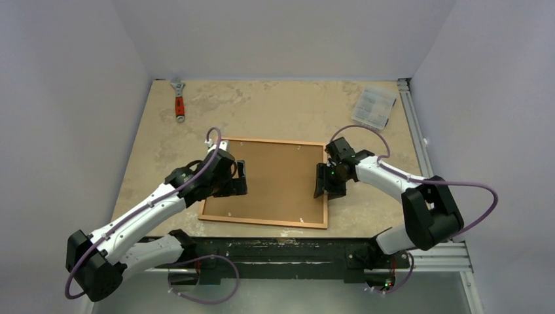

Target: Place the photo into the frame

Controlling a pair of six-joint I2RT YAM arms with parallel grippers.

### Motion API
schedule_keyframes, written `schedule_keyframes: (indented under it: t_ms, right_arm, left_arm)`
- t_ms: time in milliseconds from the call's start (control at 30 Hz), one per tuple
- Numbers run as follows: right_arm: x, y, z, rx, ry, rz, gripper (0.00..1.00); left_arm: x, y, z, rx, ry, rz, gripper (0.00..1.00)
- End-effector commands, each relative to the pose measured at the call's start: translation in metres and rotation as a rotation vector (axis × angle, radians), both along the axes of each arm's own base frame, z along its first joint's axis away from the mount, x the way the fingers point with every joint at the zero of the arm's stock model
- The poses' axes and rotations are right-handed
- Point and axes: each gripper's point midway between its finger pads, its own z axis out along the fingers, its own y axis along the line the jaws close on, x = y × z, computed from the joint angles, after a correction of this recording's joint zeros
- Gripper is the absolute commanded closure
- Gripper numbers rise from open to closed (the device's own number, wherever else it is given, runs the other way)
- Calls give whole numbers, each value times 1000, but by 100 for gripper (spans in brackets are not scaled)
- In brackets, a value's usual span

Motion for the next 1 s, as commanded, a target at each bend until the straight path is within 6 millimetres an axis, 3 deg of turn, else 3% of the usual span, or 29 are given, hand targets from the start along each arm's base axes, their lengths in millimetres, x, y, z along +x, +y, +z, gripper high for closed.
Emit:
schedule_keyframes:
  t_ms: [0,200,400,533,600,667,967]
  right_arm:
    - [18,23,24,33,-91,11,49]
    - [-10,1,11,-30,-52,23,52]
    - [-36,3,-8,-55,-15,59,55]
    - [-42,10,-15,-61,3,77,68]
    - [-41,11,-15,-64,6,76,85]
    - [-37,13,-11,-62,-3,77,100]
    - [-18,41,56,55,-66,112,100]
  left_arm:
    - [4,-25,23,-100,-117,-109,0]
    - [-4,-53,33,-207,-211,-259,0]
    - [-16,-80,30,-231,-256,-420,0]
    - [-24,-94,24,-175,-279,-518,1]
    - [-29,-101,20,-131,-291,-571,1]
    - [-33,-108,17,-71,-323,-621,1]
    - [-69,-150,21,238,-504,-807,1]
